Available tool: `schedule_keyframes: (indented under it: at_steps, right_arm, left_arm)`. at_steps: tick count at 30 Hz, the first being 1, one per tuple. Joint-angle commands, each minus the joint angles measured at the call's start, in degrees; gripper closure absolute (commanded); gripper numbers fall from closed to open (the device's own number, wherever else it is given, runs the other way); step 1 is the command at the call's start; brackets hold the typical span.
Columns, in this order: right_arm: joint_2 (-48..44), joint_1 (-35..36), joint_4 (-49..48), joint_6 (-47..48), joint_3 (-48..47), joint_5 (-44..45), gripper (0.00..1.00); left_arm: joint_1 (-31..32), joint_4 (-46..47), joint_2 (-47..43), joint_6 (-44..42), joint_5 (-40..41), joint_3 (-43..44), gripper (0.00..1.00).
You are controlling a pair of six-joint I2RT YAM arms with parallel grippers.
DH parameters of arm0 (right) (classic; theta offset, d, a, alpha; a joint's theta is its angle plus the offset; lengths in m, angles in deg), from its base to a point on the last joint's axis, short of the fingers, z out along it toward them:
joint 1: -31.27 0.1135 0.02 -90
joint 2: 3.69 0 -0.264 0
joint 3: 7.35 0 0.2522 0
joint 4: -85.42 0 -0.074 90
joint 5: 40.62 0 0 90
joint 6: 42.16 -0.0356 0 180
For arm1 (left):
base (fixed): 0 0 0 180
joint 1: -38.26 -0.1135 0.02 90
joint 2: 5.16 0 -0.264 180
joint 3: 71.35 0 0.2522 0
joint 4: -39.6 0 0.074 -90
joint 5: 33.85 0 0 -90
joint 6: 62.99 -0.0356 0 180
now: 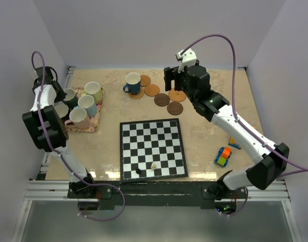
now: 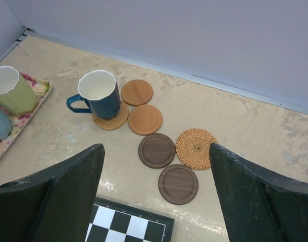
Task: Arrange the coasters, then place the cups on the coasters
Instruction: Pick up the cup from the tray.
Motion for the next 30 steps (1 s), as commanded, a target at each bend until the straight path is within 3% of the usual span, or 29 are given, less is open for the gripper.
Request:
schedule_keyframes:
  at_steps: [1, 13, 22, 25, 30]
  right_arm:
    - [0.7, 0.0, -0.1, -0.1, -3.5, 1.3, 0.12]
    - [1.5, 0.0, -0.4, 0.4, -4.6, 1.7, 0.12]
    - [0.2, 0.0, -0.6, -0.3, -3.5, 0.8, 0.12]
    - [0.0, 0.0, -0.5, -0.4, -3.5, 1.4, 0.12]
    - [-1.4, 0.0, -0.8, -0.1, -3.1, 2.8, 0.12]
  left_arm:
    - [-0.5, 3.3, -1.0, -0.8, 2.0, 3.9, 1.00]
    - [-0.4, 11.7, -9.6, -4.0, 2.4, 2.3, 1.00]
    - [0.9, 10.3, -12.4, -9.4, 5.2, 5.9, 1.00]
    - [4.0, 10.3, -14.1, -13.6, 12.1, 7.3, 1.00]
    - [10.1, 9.3, -14.3, -19.0, 14.9, 12.6, 1.00]
